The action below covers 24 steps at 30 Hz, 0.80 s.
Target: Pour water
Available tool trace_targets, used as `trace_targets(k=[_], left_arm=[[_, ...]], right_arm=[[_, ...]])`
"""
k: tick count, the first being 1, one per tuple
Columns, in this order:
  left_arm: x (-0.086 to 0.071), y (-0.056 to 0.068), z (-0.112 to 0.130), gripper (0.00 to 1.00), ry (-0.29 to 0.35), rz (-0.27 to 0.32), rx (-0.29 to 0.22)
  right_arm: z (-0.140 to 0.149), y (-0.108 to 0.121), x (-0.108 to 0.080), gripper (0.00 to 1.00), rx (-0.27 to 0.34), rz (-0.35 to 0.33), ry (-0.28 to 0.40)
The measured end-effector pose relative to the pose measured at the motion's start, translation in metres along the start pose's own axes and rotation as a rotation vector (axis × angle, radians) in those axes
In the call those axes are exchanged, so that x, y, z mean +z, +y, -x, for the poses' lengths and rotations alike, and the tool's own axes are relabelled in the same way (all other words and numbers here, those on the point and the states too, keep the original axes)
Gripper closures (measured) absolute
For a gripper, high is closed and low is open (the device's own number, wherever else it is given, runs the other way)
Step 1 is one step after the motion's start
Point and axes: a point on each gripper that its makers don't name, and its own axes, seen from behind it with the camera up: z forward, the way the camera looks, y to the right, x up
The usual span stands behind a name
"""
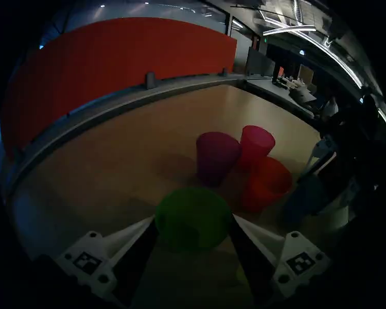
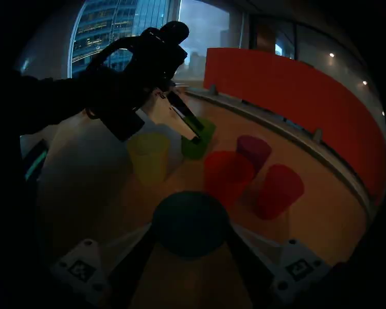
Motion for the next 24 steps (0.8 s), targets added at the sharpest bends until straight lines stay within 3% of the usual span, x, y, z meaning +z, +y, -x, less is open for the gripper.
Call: trace_targets(k=[11, 24], left_arm=[[-0.027, -0.002, -0.014, 0.11, 0.046, -0.023, 0.002], [-0.076, 0.022, -0.046, 0.11, 0.150, -0.049, 0.049]], right_arm=[[-0.010, -0.003, -0.010, 0.08, 0.008, 0.002, 0.030], [-0.042, -0.001, -0.041, 0.09, 0.009, 0.038, 0.110]])
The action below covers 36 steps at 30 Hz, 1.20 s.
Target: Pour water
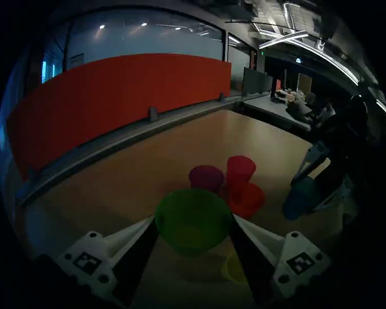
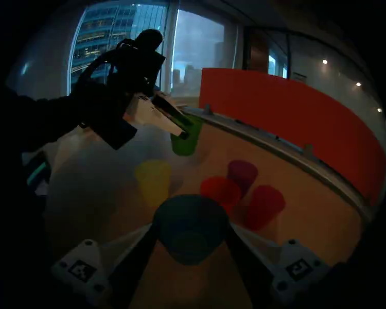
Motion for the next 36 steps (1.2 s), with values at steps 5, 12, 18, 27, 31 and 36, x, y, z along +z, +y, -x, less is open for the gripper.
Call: trace_targets(k=[5, 12, 18, 27, 31, 36], left_arm=[[-0.016, 0.008, -0.012, 0.11, 0.044, -0.007, 0.011], [-0.036, 0.019, -0.028, 0.11, 0.116, -0.012, 0.015], [-0.051, 0.031, -0.039, 0.11, 0.175, -0.004, 0.001], [-0.072, 0.045, -0.047, 0.11, 0.250, 0.003, -0.023], [-0.080, 0.053, -0.048, 0.11, 0.278, 0.006, -0.027], [-0.086, 0.060, -0.047, 0.11, 0.308, 0.003, -0.031]], right_arm=[[-0.014, 0.004, -0.012, 0.09, 0.001, 0.020, 0.034], [-0.033, 0.010, -0.027, 0.09, -0.002, 0.046, 0.080], [-0.047, 0.013, -0.036, 0.09, -0.004, 0.057, 0.115], [-0.066, 0.012, -0.043, 0.09, -0.004, 0.063, 0.162], [-0.072, 0.011, -0.045, 0.09, -0.001, 0.063, 0.183], [-0.082, 0.012, -0.047, 0.09, 0.007, 0.063, 0.214]])
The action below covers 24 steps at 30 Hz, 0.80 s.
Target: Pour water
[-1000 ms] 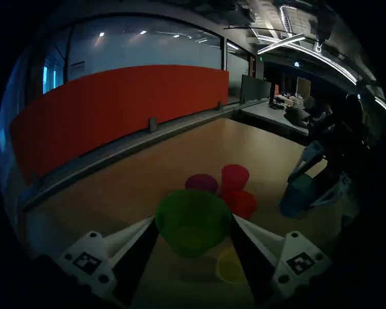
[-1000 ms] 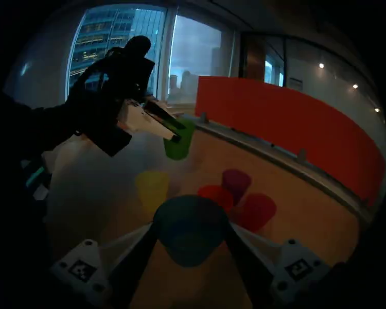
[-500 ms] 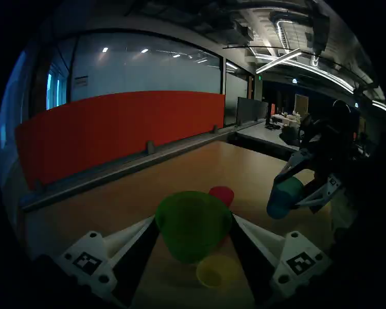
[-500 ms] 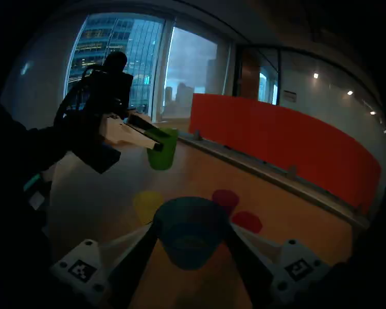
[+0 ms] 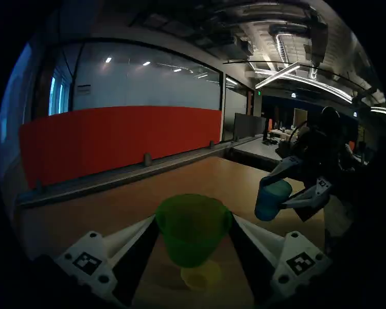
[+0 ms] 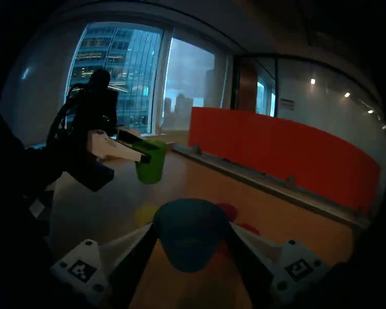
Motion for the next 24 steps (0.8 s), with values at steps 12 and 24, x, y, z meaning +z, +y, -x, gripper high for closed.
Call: trace_targets(k=[12, 24], left_arm=[[-0.007, 0.012, -0.006, 0.11, 0.061, -0.005, 0.006], [-0.015, 0.026, -0.022, 0.11, 0.161, -0.025, 0.058]], right_arm=[[-0.019, 0.003, 0.000, 0.09, 0.021, 0.002, 0.056], [-0.035, 0.013, -0.006, 0.09, -0.003, 0.012, 0.081]])
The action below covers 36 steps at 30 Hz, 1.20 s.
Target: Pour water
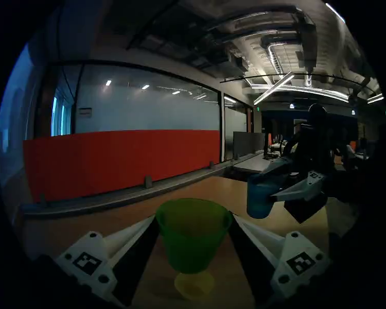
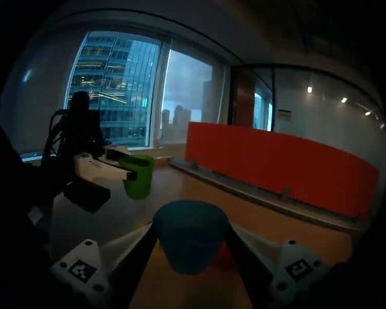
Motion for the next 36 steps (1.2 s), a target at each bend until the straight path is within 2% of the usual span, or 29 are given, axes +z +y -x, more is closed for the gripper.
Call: trace_targets(k=[5, 8, 23, 36], left_arm=[[-0.003, 0.008, -0.006, 0.11, 0.039, 0.005, -0.011], [-0.004, 0.012, -0.005, 0.11, 0.039, 0.014, -0.032], [-0.007, 0.032, 0.013, 0.10, -0.005, 0.062, -0.031], [-0.004, 0.051, 0.021, 0.11, -0.028, 0.109, -0.015]], right_arm=[[-0.005, 0.004, -0.002, 0.09, -0.008, -0.002, 0.008], [-0.008, 0.005, -0.002, 0.09, -0.013, -0.004, 0.011], [-0.023, 0.007, -0.004, 0.09, -0.058, -0.025, 0.034], [-0.046, 0.006, -0.004, 0.09, -0.129, -0.042, 0.054]])
